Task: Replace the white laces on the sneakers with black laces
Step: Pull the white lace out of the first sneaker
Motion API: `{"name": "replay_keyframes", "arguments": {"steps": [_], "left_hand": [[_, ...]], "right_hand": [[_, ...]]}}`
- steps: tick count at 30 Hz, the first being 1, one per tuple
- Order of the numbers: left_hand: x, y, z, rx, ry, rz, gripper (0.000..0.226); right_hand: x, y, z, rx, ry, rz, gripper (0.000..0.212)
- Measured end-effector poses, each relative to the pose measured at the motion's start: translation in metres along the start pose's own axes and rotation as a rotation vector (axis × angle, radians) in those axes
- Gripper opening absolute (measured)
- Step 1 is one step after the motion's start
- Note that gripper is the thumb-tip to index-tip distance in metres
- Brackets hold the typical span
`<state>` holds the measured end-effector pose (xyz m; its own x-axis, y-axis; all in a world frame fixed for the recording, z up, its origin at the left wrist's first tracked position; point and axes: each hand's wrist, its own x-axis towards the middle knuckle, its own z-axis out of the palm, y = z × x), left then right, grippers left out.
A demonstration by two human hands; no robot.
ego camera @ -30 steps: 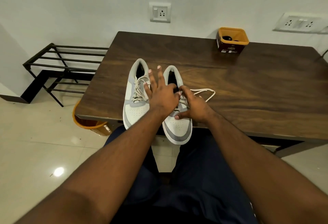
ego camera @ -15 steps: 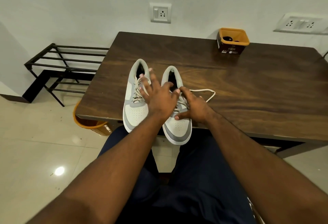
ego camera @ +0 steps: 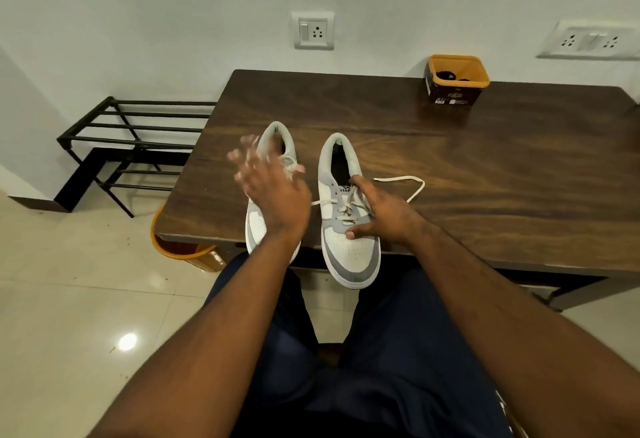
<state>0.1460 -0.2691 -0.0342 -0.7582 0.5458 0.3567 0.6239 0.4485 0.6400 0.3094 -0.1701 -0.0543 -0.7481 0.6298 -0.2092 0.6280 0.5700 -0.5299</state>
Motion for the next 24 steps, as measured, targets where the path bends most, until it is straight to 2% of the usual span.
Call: {"name": "replay_keyframes", "arguments": {"steps": [1, 2, 4, 6, 9, 16, 20, 24], "left_hand": [[-0.006, 0.002, -0.001, 0.133, -0.161, 0.204, 0.066], [-0.011, 0.002, 0.0, 0.221, -0.344, 0.314, 0.069], [-0.018, 0.005, 0.002, 0.301, -0.639, 0.311, 0.085], [-0.023, 0.004, 0.008, 0.32, -0.752, 0.295, 0.103], [-0.028, 0.001, 0.014, 0.285, -0.722, 0.281, 0.113], [-0.031, -0.008, 0.011, 0.259, -0.657, 0.201, 0.106], [-0.032, -0.009, 0.011, 0.256, -0.658, 0.175, 0.106], [-0.034, -0.011, 0.015, 0.227, -0.652, 0.166, 0.105]], "right_hand": [[0.001, 0.0, 0.0, 0.062, -0.018, -0.001, 0.091], [0.002, 0.0, 0.0, 0.098, -0.017, -0.012, 0.08], [0.008, 0.003, 0.002, 0.076, 0.023, -0.048, 0.062], [0.014, 0.004, 0.004, 0.033, 0.045, -0.043, 0.047], [0.019, -0.003, 0.004, -0.015, 0.113, -0.021, 0.029], [0.021, -0.011, 0.004, -0.017, 0.173, 0.01, 0.008], [0.008, -0.009, 0.01, 0.301, 0.28, 0.034, 0.022], [-0.012, -0.004, 0.019, 0.498, 0.315, 0.055, 0.012]]}}
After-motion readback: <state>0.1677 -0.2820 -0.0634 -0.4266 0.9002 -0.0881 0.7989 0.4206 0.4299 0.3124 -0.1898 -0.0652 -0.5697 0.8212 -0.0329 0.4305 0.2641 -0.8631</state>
